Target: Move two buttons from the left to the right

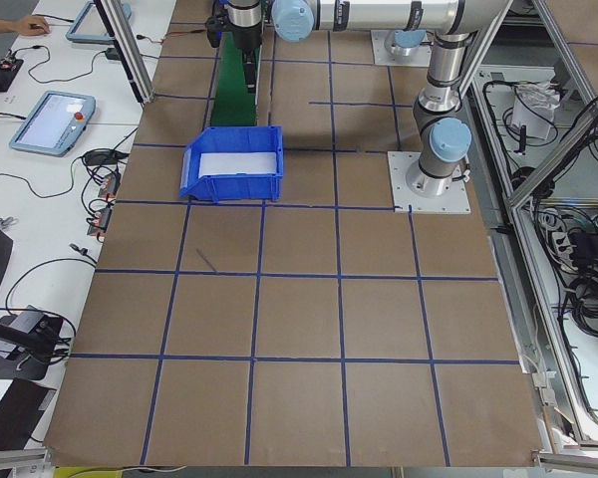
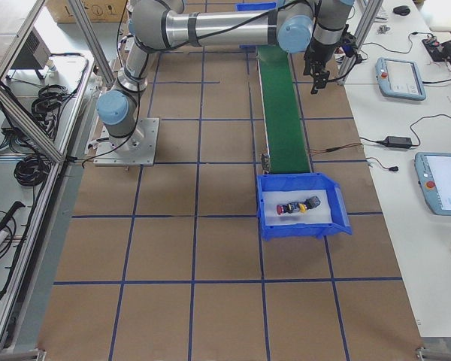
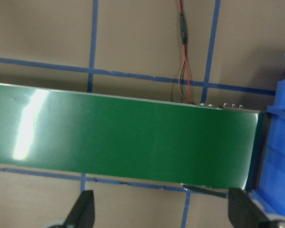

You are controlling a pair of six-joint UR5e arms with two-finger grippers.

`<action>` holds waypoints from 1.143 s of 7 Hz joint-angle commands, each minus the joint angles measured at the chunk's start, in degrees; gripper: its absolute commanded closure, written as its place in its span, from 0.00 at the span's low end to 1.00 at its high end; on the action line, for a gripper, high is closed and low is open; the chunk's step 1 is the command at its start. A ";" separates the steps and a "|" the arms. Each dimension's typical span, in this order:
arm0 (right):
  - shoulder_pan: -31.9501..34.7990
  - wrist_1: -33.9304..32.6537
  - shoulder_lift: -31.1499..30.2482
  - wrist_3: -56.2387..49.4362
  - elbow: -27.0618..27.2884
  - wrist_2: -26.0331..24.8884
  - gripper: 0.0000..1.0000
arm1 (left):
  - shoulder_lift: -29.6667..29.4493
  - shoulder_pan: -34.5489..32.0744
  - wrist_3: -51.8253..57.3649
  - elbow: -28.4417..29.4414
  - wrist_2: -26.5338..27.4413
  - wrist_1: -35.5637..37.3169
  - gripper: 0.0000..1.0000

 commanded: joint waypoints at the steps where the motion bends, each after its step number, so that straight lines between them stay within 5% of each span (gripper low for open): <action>1: 1.36 0.66 -10.49 1.58 12.39 0.42 0.03 | 0.00 0.00 0.00 0.00 0.00 0.00 0.00; 3: 2.16 -9.68 -16.85 1.85 27.16 0.25 0.02 | 0.00 0.00 0.00 0.00 0.00 0.00 0.00; 4: 2.17 -11.20 -18.44 1.85 29.92 0.25 0.00 | 0.00 0.00 0.00 0.00 0.00 0.00 0.00; 8: 3.92 -10.69 -18.54 1.85 29.86 0.07 0.00 | 0.00 0.00 0.00 0.00 0.00 0.00 0.00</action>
